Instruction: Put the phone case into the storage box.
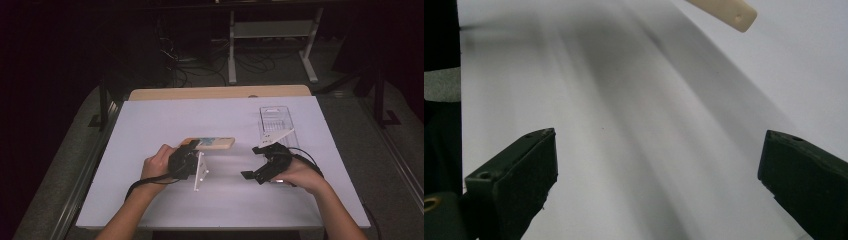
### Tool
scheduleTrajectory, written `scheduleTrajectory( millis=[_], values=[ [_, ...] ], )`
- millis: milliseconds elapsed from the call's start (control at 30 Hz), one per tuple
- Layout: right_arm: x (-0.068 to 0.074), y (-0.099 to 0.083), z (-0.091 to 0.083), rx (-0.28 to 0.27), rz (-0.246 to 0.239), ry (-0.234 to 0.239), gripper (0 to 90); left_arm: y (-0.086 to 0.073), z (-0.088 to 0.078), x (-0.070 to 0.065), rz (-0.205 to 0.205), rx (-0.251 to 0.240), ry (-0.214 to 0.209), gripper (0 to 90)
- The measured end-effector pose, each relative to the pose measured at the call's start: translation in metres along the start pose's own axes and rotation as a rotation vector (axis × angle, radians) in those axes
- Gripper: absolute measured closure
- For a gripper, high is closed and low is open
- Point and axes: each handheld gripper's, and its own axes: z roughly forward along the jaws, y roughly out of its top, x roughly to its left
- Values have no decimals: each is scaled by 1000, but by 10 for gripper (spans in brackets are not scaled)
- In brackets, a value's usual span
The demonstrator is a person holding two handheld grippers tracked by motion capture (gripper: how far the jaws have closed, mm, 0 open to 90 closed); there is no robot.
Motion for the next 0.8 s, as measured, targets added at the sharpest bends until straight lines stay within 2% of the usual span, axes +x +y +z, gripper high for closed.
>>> scheduleTrajectory(
  millis=[400, 500, 700, 800],
  values=[
    [0, 0, 1, 2, 2, 6, 17, -1, 1, 9, -156, -8, -56, 793],
    [0, 0, 1, 2, 2, 8, 16, -1, 0, 12, -189, -5, -75, 794],
    [0, 0, 1, -1, 3, 8, 15, -1, 0, 15, -220, -5, -96, 794],
    [0, 0, 1, -1, 1, 8, 15, -2, 1, 16, -270, -13, -117, 794]
  ],
)
